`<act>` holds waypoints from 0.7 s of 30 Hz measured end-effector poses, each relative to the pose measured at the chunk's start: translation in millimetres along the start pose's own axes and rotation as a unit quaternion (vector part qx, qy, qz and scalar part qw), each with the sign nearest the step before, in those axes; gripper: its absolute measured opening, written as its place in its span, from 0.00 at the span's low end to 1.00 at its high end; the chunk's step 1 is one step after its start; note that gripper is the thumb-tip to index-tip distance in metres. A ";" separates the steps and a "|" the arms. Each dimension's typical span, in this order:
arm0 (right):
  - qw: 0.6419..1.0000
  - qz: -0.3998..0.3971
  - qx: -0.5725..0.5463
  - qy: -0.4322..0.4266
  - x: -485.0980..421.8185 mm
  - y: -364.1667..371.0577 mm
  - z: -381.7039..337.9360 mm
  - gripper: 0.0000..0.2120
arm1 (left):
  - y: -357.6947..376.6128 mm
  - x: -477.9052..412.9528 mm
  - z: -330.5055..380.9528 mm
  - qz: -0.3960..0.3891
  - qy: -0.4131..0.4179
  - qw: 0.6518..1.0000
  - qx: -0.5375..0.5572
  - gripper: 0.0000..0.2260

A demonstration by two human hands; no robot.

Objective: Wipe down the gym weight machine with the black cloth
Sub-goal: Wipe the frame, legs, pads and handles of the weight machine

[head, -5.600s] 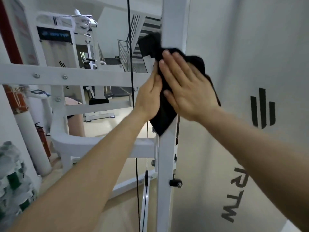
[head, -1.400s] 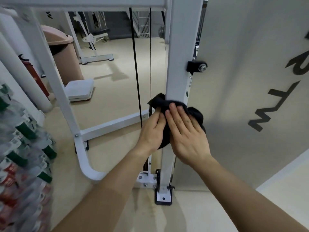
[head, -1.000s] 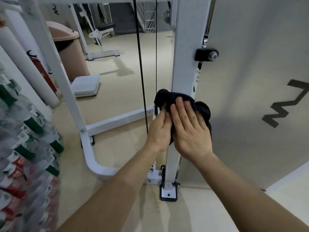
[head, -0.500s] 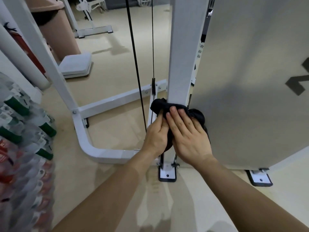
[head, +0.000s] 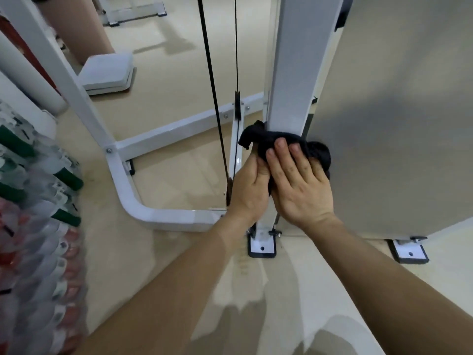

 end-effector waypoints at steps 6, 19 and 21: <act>0.998 -0.059 -0.027 -0.017 61.3 57.0 -19.4 0.42 | 10.1 13.5 -77.4 -0.012 -0.015 0.997 -0.075 0.22; 0.969 -0.226 -0.052 -0.080 101.1 67.4 -19.6 0.38 | -5.8 31.0 -114.2 -0.038 -0.112 0.993 -0.015 0.12; 0.962 -0.248 -0.052 -0.099 101.8 65.9 -16.3 0.35 | -9.7 32.9 -102.5 0.013 -0.109 0.992 0.059 0.10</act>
Point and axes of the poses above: each hand's wrist, its own x-axis away from the middle knuckle, its own y-axis out of the palm, z = x × y, the point moved 10 cm from there along -x, towards the middle knuckle, and after that the axes turned 5 degrees about -z, right-handed, at the moved point
